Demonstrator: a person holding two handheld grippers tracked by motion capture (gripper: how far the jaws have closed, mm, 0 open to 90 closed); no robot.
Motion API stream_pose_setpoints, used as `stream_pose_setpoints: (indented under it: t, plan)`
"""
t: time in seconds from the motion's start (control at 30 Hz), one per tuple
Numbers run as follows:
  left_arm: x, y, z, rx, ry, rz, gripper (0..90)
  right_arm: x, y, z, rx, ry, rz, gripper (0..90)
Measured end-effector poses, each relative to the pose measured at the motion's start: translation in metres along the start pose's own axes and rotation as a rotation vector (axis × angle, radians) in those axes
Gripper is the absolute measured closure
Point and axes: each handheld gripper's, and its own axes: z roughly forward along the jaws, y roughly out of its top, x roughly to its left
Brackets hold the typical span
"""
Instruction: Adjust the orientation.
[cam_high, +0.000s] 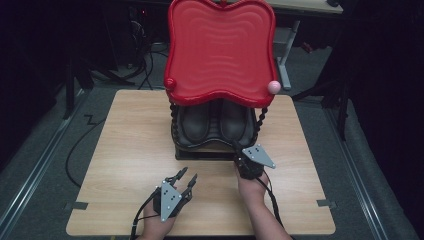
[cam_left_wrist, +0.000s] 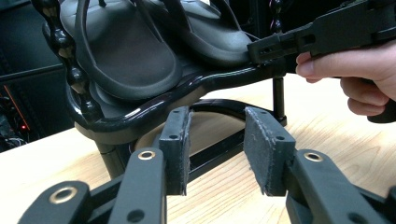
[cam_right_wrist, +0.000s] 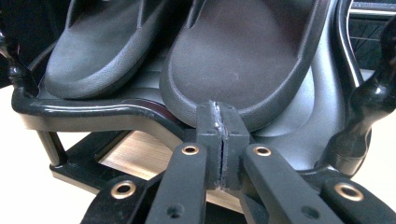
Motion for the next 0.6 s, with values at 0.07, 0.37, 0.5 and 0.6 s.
stream_pose_setpoints:
  t: [0.07,0.37,0.5,0.6]
  plan:
    - [0.001,0.001,0.000,-0.003,0.006,0.000,62.0,0.000,0.001,0.000,0.001,0.002,0.004,88.0]
    - [0.010,0.006,0.008,-0.026,0.062,-0.016,71.8,-0.006,0.004,-0.021,-0.066,-0.003,0.002,87.9]
    - [0.020,0.012,0.019,-0.033,0.094,-0.054,80.4,-0.009,0.004,-0.025,-0.065,-0.007,0.003,87.5]
    - [0.028,0.016,0.033,-0.037,0.139,-0.062,85.5,-0.012,0.004,-0.024,-0.063,-0.016,-0.001,87.4]
